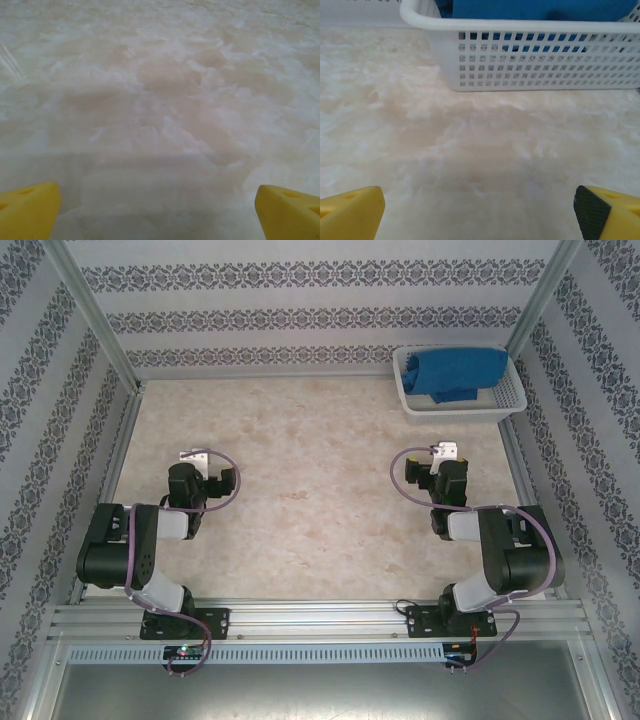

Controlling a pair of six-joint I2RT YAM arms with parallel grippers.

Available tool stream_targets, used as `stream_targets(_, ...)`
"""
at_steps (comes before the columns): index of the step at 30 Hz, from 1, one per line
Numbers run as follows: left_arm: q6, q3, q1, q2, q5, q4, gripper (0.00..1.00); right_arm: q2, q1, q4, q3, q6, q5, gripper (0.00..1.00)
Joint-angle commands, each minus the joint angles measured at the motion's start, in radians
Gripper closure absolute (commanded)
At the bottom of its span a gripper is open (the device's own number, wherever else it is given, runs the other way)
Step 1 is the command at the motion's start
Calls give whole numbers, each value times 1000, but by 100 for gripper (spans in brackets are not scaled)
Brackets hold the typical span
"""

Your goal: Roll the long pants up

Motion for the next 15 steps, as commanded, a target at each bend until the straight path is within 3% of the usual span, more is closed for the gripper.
stream_targets(1, 28, 7, 0, 4, -22, 58, 0, 1, -9, 65, 0, 17, -28, 2)
stream_targets(15, 28, 8, -2, 3, -24, 54, 0, -9, -10, 47, 1, 15, -31, 2)
